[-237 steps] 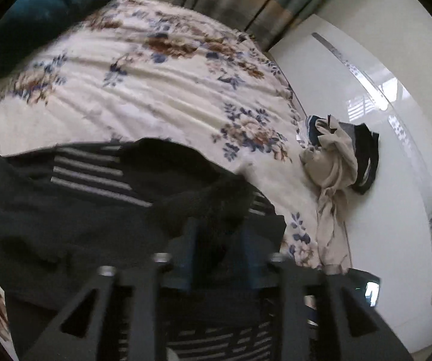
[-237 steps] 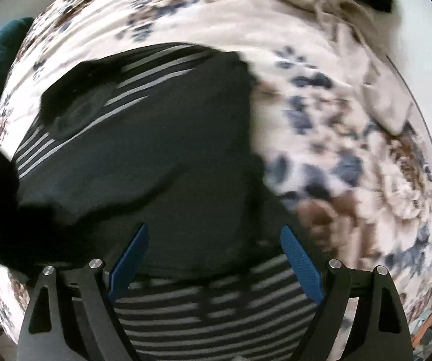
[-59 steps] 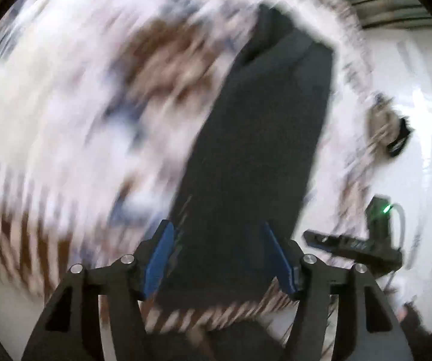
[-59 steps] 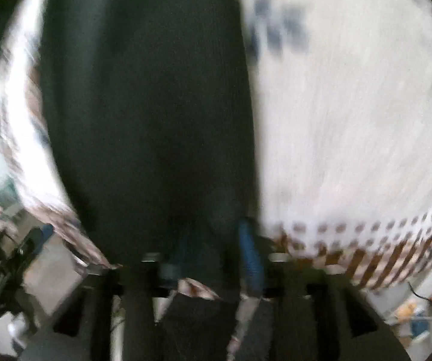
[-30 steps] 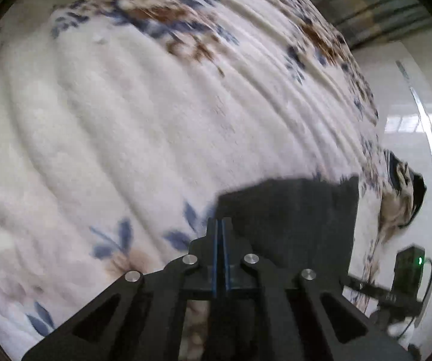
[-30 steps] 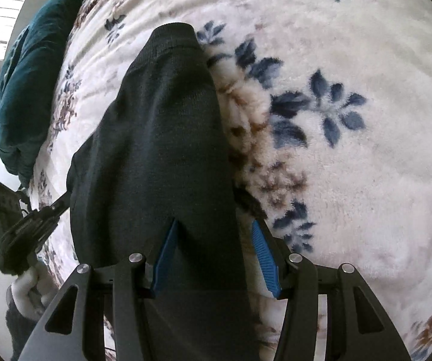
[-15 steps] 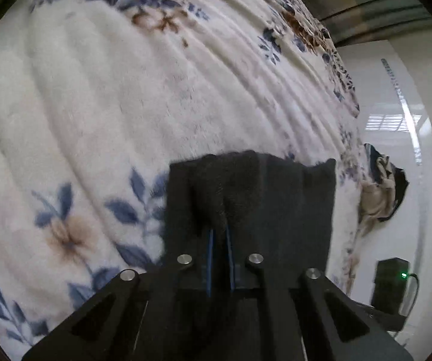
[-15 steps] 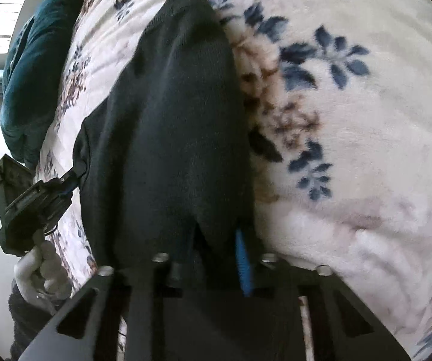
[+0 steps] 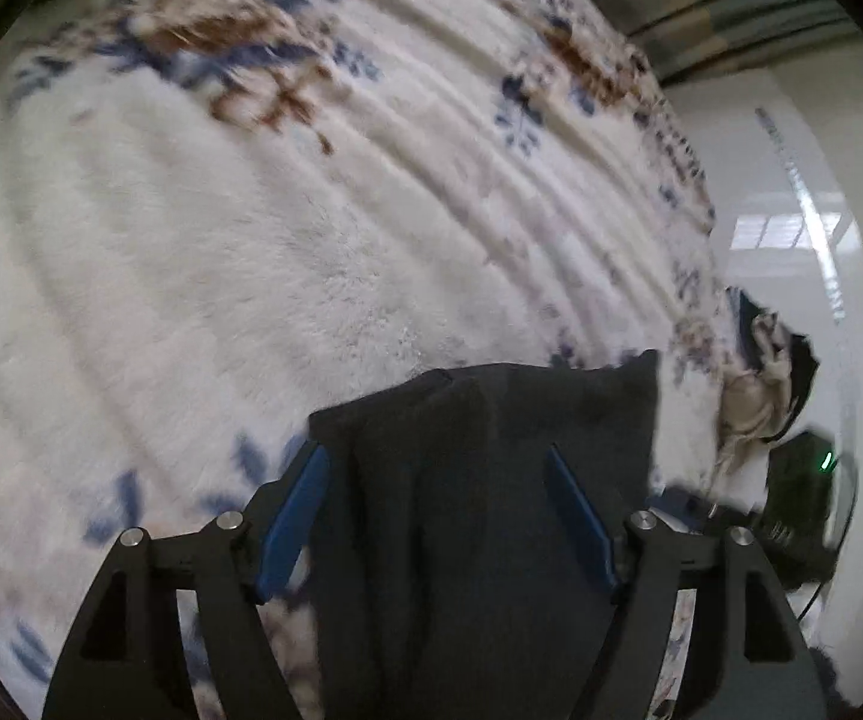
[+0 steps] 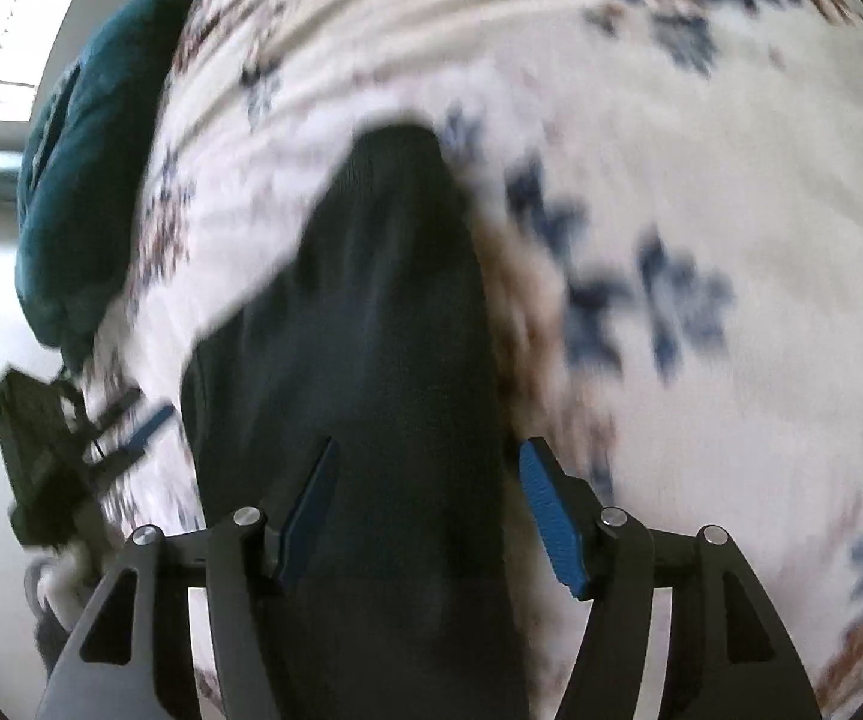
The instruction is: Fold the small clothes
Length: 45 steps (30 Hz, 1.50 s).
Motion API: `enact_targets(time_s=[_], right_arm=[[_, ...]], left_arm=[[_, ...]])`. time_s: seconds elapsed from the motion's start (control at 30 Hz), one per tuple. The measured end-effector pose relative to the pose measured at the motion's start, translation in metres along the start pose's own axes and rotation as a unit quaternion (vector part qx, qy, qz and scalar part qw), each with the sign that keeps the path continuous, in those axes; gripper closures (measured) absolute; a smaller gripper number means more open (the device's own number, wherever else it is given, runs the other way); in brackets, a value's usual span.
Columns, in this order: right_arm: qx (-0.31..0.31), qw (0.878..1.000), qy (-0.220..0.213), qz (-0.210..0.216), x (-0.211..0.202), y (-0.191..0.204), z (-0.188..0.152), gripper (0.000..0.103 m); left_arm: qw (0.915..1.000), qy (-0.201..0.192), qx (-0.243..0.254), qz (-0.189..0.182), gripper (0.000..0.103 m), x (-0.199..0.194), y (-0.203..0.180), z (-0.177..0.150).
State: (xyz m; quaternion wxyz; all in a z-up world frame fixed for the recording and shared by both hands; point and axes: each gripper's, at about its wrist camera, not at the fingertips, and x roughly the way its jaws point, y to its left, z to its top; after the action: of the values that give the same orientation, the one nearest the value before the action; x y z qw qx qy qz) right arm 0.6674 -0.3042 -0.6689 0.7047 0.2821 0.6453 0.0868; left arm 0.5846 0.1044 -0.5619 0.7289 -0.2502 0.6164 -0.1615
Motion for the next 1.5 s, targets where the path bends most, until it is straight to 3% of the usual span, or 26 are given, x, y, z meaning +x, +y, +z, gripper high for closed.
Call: enact_targets(time_s=[0.07,0.1,0.13,0.17,0.2,0.27,0.33,0.43,0.47,0.5,0.53,0.57,0.7,0.83,1.03,1.17,1.23,1.3,1.5], right_arm=[[-0.001,1.0,0.011,0.007,0.016,0.003,0.021,0.038],[-0.004,1.0,0.014,0.001,0.023,0.005,0.031,0.041],[-0.013,1.0,0.011,-0.005,0.027,0.008,0.038,0.049],[-0.027,1.0,0.002,-0.014,0.03,0.011,0.046,0.082],[-0.028,0.999,-0.001,-0.023,0.03,0.01,0.052,0.096],[-0.005,0.999,-0.017,-0.032,0.029,-0.002,0.065,0.099],[0.016,1.0,-0.004,-0.022,0.034,-0.012,0.071,0.099],[-0.002,1.0,0.017,-0.015,0.031,-0.006,0.065,0.096],[-0.005,1.0,0.021,-0.01,0.027,-0.003,0.061,0.092],[-0.013,1.0,0.027,-0.003,0.018,0.0,0.053,0.079],[-0.019,0.999,0.027,-0.001,0.012,0.002,0.045,0.069],[-0.026,0.999,0.027,0.001,0.003,0.004,0.035,0.052],[-0.033,0.998,0.048,0.019,-0.043,-0.003,-0.034,0.041],[-0.01,0.996,0.081,0.037,-0.081,-0.022,-0.131,0.041],[0.055,0.987,0.15,0.031,-0.098,-0.062,-0.28,0.04],[0.105,0.975,0.194,0.016,-0.073,-0.097,-0.375,0.04],[0.103,0.973,0.207,0.003,-0.056,-0.105,-0.402,0.04],[0.109,0.97,0.216,0.001,-0.038,-0.113,-0.427,0.04],[0.125,0.968,0.215,0.029,-0.004,-0.123,-0.467,0.04]], left_arm=[[0.9997,0.014,0.011,0.019,0.034,0.017,-0.003,0.005],[0.9993,0.009,0.021,0.029,0.05,0.02,-0.005,0.005],[0.9979,-0.001,0.039,0.052,0.068,0.022,-0.007,0.005],[0.9972,0.002,0.043,0.062,0.089,0.024,-0.006,0.007],[0.9981,0.002,0.032,0.053,0.089,0.025,0.001,0.009],[0.9989,0.001,0.019,0.044,0.089,0.026,0.011,0.01],[0.9994,0.006,0.01,0.032,0.089,0.027,0.015,0.008],[0.9999,0.006,0.005,0.011,0.067,0.011,0.009,0.006],[0.9999,-0.004,0.01,0.009,0.052,-0.001,0.006,0.001],[0.9998,-0.013,0.012,0.005,0.039,-0.01,0.003,-0.003],[0.9996,-0.023,0.015,-0.005,0.036,-0.025,0.0,-0.012],[0.9994,-0.03,0.016,-0.009,0.035,-0.036,-0.002,-0.019],[0.9984,-0.049,0.014,-0.025,0.034,-0.09,-0.008,-0.076],[0.9987,-0.034,0.003,-0.038,0.034,-0.129,-0.007,-0.152],[0.9976,0.057,-0.037,-0.015,0.034,-0.148,0.022,-0.283],[0.9889,0.134,-0.066,0.002,0.034,-0.122,0.051,-0.363],[0.9825,0.172,-0.073,0.001,0.034,-0.102,0.06,-0.395],[0.9801,0.185,-0.071,-0.006,0.034,-0.088,0.062,-0.418],[0.9817,0.177,-0.061,-0.034,0.036,-0.07,0.049,-0.438]])
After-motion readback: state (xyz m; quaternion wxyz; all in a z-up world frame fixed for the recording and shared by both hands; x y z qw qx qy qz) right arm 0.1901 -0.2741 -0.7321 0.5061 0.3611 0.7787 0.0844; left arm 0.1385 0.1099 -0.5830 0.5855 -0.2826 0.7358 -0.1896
